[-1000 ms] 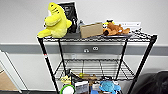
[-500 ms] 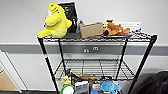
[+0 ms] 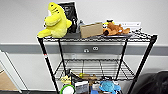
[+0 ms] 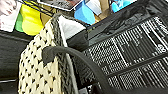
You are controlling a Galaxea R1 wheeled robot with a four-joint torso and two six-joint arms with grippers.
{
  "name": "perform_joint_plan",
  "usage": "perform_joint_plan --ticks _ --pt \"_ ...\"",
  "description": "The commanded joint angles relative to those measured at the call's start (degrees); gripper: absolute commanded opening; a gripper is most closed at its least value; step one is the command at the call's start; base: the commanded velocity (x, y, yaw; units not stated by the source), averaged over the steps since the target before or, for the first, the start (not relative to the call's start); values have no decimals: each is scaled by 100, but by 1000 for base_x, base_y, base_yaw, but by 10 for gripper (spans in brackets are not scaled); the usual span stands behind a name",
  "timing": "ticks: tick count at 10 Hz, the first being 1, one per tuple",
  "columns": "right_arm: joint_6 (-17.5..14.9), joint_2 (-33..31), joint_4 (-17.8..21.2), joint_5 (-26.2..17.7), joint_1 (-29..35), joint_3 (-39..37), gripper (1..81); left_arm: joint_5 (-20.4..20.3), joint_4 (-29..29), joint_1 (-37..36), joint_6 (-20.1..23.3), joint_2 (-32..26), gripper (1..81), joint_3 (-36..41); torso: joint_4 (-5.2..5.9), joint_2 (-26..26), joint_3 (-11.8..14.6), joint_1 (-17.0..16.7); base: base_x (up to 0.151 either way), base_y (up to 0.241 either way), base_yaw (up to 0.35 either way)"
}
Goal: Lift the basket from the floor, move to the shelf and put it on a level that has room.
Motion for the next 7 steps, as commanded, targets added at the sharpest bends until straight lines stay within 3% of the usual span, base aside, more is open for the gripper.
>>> perform_joint_plan --ticks 1,7 --pt "86 -780 -93 50 1020 1526 10 -191 40 -927 -7 -691 10 1269 0 0 0 0 0 0 0" --pt "95 -1431 -40 23 1845 2626 10 -173 -22 -1841 -24 -1343 10 2448 0 0 0 0 0 0 0"
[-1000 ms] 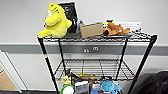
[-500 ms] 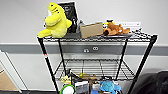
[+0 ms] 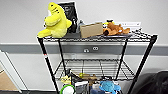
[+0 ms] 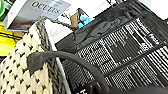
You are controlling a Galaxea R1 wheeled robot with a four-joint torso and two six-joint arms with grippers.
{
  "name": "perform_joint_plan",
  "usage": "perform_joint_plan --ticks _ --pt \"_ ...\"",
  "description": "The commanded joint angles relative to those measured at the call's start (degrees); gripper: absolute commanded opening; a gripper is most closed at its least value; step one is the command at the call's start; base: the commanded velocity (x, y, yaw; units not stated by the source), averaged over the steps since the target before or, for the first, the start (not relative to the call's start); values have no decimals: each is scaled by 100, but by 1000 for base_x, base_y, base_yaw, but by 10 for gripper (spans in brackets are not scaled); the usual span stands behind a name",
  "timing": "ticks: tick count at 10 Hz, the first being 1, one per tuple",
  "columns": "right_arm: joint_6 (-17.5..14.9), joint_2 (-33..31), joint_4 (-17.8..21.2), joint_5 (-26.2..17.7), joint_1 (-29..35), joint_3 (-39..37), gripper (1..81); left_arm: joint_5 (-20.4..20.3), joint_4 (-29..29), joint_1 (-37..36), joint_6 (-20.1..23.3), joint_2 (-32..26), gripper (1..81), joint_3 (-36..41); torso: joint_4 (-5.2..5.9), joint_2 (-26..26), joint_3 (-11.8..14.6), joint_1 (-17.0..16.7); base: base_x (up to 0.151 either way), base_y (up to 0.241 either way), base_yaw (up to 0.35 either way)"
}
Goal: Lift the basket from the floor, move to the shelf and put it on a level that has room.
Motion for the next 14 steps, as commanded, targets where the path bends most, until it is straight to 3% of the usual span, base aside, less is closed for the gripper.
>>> perform_joint_plan --ticks 1,5,14 --pt "56 -424 41 192 1178 894 10 -152 -46 -1197 -20 -444 10 860 0 0 0 -2 0 0 0" --pt "56 -758 146 184 1635 1403 10 -143 -81 -1636 -196 -629 10 1247 0 0 -2 0 0 0 0" --pt "56 -1655 876 -89 3085 2556 10 -11 -90 -3050 -803 -1113 10 2117 0 0 -2 0 0 0 0"
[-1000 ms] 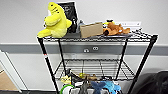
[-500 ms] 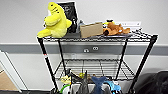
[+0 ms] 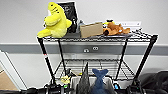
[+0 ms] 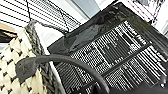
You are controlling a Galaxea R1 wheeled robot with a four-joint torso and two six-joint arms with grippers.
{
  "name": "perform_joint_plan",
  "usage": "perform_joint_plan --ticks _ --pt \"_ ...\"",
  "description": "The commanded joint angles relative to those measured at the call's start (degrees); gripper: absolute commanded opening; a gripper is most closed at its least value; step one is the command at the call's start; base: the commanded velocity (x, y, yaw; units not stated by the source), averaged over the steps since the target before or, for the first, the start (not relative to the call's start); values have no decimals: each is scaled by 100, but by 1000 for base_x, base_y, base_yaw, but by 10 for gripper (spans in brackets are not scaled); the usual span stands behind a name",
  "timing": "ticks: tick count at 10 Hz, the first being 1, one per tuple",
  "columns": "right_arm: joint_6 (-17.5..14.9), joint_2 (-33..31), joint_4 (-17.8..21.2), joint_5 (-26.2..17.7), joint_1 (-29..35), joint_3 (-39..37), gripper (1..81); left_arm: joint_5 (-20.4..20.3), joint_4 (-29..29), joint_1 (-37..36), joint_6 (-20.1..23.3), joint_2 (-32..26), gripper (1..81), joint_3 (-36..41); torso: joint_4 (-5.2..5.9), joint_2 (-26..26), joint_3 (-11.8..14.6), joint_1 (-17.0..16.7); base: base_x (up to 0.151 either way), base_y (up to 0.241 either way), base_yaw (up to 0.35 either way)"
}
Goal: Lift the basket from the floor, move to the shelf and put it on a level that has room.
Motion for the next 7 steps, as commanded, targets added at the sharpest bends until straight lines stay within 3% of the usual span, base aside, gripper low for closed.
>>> perform_joint_plan --ticks 1,5,7 --pt "6 -247 451 205 1247 431 10 -4 2 -1295 -180 -52 10 332 0 0 0 0 0 0 0" --pt "6 -194 855 -50 2021 352 10 58 20 -2139 -637 10 10 271 0 0 0 2 0 0 0" --pt "6 -133 952 -138 2268 238 10 5 20 -2359 -646 63 10 183 0 0 -2 2 0 0 0"
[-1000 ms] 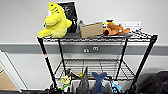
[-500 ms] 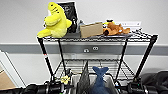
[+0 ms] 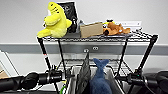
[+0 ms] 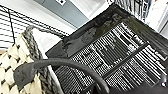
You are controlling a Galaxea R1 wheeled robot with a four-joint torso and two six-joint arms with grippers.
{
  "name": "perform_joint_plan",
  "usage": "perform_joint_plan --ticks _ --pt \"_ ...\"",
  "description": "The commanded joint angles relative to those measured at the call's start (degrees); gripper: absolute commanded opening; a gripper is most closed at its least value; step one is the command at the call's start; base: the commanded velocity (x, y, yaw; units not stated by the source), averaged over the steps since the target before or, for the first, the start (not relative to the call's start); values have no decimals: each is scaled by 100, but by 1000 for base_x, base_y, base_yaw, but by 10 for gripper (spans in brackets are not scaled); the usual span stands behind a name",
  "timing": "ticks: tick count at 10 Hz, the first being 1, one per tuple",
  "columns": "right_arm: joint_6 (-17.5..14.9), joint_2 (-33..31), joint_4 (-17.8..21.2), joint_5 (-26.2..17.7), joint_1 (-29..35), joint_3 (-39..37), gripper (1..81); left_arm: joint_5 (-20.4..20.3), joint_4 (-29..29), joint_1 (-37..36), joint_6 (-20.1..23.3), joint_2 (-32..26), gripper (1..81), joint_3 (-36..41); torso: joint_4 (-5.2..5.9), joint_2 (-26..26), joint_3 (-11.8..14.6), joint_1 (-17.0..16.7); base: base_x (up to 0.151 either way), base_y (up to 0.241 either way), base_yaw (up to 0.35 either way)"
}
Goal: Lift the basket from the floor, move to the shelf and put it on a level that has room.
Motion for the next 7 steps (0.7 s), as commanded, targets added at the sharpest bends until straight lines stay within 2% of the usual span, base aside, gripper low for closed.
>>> perform_joint_plan --ticks 1,3,5,6,7 --pt "-12 -12 290 234 1158 7 10 -437 43 -1074 -60 15 10 20 0 0 0 0 0 0 0" --pt "-12 75 211 260 1509 -202 10 -962 105 -1109 -60 50 10 -304 0 0 0 0 0 0 0" --pt "-30 330 159 304 1730 -722 10 -1324 113 -1145 -34 191 10 -692 0 0 -2 0 0 0 0" --pt "-29 609 89 304 1782 -1157 10 -1638 148 -1170 -16 338 10 -1022 0 0 -2 2 0 0 0" --pt "-30 840 71 269 1853 -1522 10 -1641 149 -1267 -25 525 10 -1342 0 0 -2 2 0 0 0"
